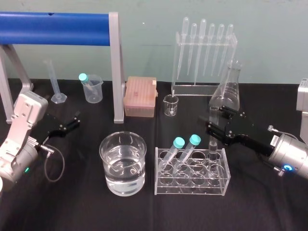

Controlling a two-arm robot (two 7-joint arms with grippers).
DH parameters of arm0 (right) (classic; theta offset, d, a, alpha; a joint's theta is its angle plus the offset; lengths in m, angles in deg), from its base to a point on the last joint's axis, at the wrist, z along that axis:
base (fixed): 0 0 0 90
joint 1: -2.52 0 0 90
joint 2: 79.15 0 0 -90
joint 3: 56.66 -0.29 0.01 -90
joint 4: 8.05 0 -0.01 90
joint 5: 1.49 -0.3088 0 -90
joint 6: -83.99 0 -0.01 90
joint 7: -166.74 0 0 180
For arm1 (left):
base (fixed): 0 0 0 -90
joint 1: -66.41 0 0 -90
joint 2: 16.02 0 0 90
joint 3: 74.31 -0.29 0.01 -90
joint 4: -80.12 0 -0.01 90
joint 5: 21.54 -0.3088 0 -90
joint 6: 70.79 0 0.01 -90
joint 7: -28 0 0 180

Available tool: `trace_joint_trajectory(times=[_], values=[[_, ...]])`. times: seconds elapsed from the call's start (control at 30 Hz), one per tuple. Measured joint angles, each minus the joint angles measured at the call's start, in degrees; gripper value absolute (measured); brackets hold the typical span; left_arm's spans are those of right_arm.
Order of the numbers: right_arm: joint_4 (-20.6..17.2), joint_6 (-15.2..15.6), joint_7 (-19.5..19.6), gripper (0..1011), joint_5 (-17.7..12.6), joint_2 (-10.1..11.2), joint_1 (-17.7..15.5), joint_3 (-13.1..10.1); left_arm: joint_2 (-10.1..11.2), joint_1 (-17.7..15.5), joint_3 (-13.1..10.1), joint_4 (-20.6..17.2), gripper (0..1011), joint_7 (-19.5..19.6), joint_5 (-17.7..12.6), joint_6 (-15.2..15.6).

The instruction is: Hold the test tube with one hand and immerse one end into the beaker, then return it to the test tube rack.

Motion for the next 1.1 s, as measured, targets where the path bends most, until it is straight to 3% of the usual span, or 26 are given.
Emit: trace_joint_trajectory(times=[0.37, 0.57, 0.87, 0.97, 1.1], values=[[-0.03, 0.00, -0.01, 874, -0.02, 0.00, -0.01, 0.00, 0.00, 0.00, 0.00, 0.00, 1000, 0.00, 0.00, 0.00], [-0.03, 0.00, -0.01, 998, -0.02, 0.01, -0.01, 0.00, 0.00, 0.00, 0.00, 0.00, 1000, 0.00, 0.00, 0.00], [-1.74, -1.42, 1.43, 1000, 0.76, 0.01, -0.02, -0.96, 0.00, 0.00, 0.00, 0.00, 1000, 0.00, 0.00, 0.00], [-4.10, -3.51, 3.58, 1000, 1.81, -0.01, -0.31, -2.59, 0.00, 0.00, 0.00, 0.00, 1000, 0.00, 0.00, 0.00], [-8.15, -6.16, 10.42, 1000, 5.39, -0.06, -1.53, -6.17, 0.00, 0.00, 0.00, 0.00, 1000, 0.00, 0.00, 0.00]])
